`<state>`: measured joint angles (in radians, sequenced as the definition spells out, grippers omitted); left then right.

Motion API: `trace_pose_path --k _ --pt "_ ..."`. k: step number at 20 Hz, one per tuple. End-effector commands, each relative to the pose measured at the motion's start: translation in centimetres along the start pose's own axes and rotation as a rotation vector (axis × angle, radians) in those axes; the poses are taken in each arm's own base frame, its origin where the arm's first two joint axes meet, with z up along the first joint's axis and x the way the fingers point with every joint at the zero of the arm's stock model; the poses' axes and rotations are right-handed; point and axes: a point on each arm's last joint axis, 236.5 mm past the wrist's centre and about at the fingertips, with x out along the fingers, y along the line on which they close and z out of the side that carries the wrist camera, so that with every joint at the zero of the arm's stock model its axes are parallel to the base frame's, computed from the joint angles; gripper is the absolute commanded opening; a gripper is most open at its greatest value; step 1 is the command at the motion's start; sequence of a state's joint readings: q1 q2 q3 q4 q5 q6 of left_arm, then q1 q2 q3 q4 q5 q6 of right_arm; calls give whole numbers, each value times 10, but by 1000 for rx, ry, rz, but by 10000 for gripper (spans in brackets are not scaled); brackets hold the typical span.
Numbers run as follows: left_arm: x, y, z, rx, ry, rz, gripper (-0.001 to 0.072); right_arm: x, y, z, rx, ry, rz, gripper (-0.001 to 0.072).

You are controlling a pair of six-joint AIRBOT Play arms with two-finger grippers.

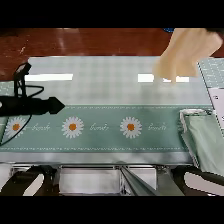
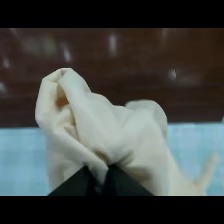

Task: Fold the shirts.

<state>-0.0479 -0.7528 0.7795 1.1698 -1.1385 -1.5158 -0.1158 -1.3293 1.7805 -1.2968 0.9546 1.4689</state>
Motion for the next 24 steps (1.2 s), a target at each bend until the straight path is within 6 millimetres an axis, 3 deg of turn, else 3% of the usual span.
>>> trace_pose_path --k 1,4,7,8,10,14,18,24 --pt "-11 -4 -29 2 -57 -23 507 -109 75 66 -86 -225 216 26" --pt "-19 -7 -27 -11 -97 -27 507 -162 109 73 -129 -289 315 26" --pt "-23 -5 -10 3 -175 -16 507 -191 150 32 -209 -160 480 26" --pt "-25 -6 -3 1 -206 -19 507 -195 155 21 -235 -124 490 26" --pt "-26 -8 2 -24 -226 -31 507 -192 164 5 -225 -67 495 26" --pt "-26 -9 1 -24 -224 -34 507 -177 218 -60 -256 126 654 26" --pt "-26 -9 1 -25 -222 -34 507 -148 259 -140 -237 317 729 26" --pt "-24 -19 -2 -46 -211 -80 507 -103 297 -225 -117 453 737 26"
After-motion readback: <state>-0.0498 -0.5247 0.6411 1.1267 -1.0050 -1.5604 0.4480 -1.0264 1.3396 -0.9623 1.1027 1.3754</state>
